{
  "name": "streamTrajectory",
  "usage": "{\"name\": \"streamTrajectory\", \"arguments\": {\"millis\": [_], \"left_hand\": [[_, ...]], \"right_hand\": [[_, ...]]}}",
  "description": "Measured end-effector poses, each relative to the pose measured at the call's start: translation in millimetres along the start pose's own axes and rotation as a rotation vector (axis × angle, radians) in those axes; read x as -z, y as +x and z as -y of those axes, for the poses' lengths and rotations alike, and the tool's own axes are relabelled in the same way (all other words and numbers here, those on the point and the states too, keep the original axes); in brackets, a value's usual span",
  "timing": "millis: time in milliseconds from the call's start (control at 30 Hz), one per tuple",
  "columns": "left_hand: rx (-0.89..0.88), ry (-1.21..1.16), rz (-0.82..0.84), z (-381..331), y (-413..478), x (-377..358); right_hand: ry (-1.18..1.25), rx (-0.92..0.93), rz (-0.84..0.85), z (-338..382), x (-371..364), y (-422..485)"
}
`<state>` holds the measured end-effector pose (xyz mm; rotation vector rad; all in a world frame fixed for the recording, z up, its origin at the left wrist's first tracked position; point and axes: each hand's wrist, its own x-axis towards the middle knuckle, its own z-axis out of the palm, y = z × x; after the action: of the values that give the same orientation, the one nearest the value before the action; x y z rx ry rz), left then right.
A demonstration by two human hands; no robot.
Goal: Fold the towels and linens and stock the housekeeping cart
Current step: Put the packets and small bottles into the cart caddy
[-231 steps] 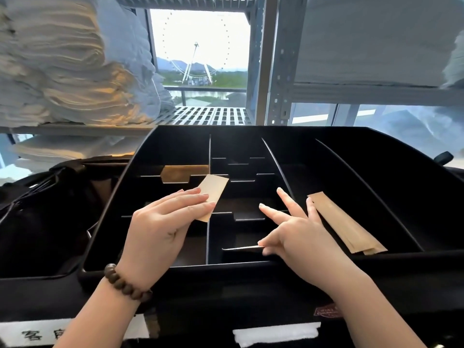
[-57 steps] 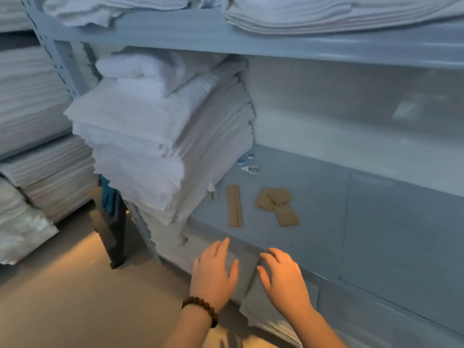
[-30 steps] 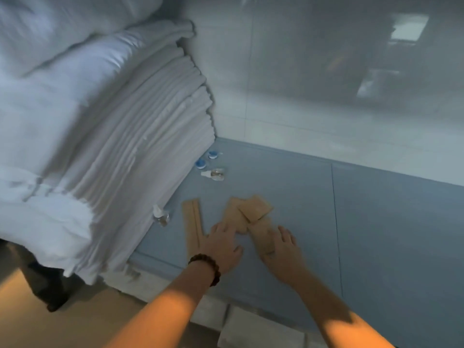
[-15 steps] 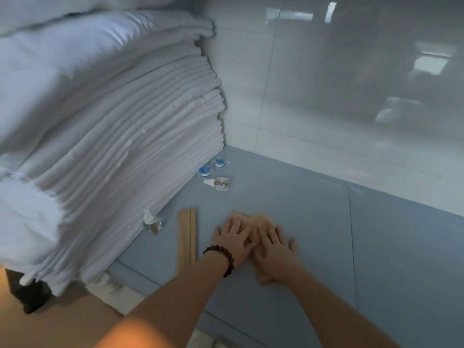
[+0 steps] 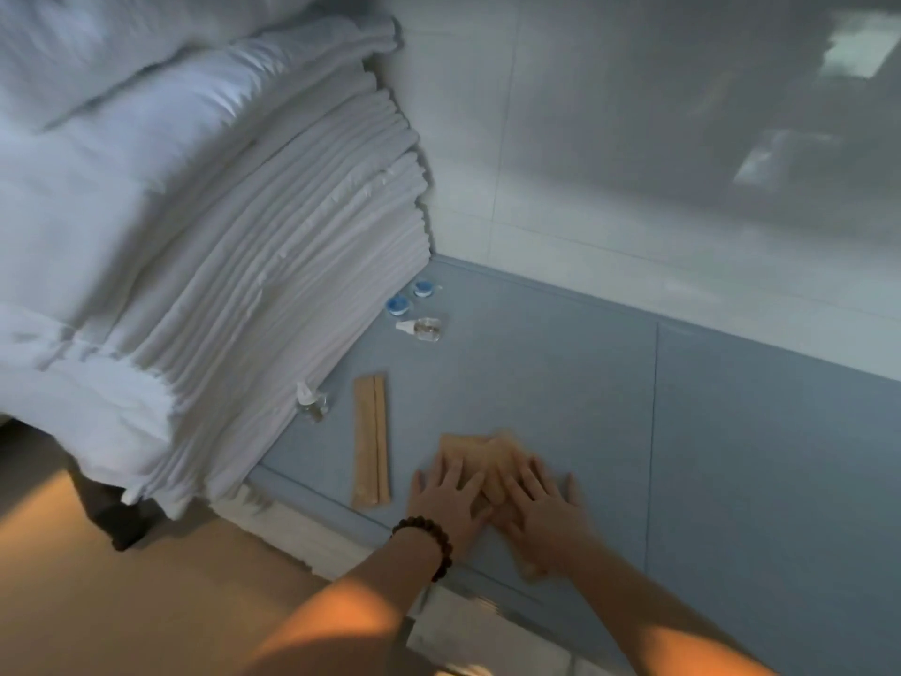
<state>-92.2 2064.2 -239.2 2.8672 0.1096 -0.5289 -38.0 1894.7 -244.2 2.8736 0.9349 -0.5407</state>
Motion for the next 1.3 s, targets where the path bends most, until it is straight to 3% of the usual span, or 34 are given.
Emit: {"name": "streamTrajectory", "arguments": {"millis": [200, 367, 667, 867, 1067, 1300], "left_hand": [[-0.008, 0.061, 0.039, -11.5, -48.0, -9.1], [-0.071, 0.059, -0.045, -7.4, -56.0, -9.3], [-0.233, 0.128, 0.075, 1.3, -40.4, -7.8], [-0.213, 0.187, -0.022, 2.6, -62.6, -26.4], [-0.177, 0.137, -0.107, 0.1, -78.6, -35.3], [-0.212, 0.115, -0.190, 3.5, -91.0, -30.2]], "right_hand": [[0.011, 0.031, -0.003, 9.1, -4.5, -43.2], [0.108, -0.091, -0.071, 22.5, -6.5, -70.9], [0.143, -0.177, 0.038, 44.3, -22.5, -105.6], [0.109, -0.244, -0.019, 58.6, -25.2, -110.2], [0.033, -0.237, -0.463, 74.0, -27.1, -127.6], [0.059, -0.245, -0.625, 75.6, -29.0, -138.2]]}}
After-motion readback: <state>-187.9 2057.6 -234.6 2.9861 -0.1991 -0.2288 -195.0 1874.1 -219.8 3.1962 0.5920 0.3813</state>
